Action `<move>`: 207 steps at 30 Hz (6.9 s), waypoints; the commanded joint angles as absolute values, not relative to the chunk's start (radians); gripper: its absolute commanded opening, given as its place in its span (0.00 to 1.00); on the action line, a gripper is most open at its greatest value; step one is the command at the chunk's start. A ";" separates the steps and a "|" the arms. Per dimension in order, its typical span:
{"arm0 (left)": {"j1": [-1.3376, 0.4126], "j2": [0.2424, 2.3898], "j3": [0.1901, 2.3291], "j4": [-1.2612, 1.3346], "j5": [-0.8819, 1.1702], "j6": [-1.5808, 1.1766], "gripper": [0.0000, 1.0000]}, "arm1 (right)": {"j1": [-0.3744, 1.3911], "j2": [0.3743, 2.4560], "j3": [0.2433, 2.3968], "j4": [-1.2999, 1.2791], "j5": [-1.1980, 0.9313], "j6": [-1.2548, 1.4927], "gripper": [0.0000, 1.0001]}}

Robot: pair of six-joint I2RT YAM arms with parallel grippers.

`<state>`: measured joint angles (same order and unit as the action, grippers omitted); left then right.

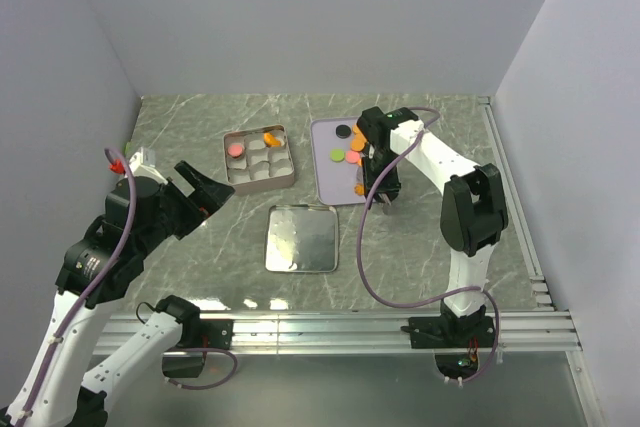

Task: Pack the cookies

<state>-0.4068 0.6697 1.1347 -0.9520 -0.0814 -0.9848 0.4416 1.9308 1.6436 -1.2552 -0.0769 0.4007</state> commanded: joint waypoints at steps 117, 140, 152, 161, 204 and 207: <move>-0.400 0.664 1.284 -1.069 -0.219 -0.937 0.99 | 0.457 2.169 2.318 -1.158 -0.337 0.525 0.31; -0.402 0.411 1.272 -1.143 -0.279 -1.201 0.99 | 0.683 2.365 2.382 -0.723 -0.543 0.859 0.32; -0.402 0.370 1.301 -1.206 -0.325 -1.224 0.99 | 0.660 2.407 2.365 -0.739 -0.472 0.859 0.40; -0.402 0.365 1.281 -1.181 -0.321 -1.212 0.99 | 0.658 2.439 2.398 -0.721 -0.486 0.885 0.45; -0.403 0.429 1.082 -0.871 -0.131 -1.062 0.99 | 0.518 1.688 1.637 -1.078 -0.118 0.512 0.51; -0.405 0.440 1.051 -0.847 -0.103 -1.069 0.99 | 0.517 1.638 1.531 -1.062 -0.127 0.506 0.51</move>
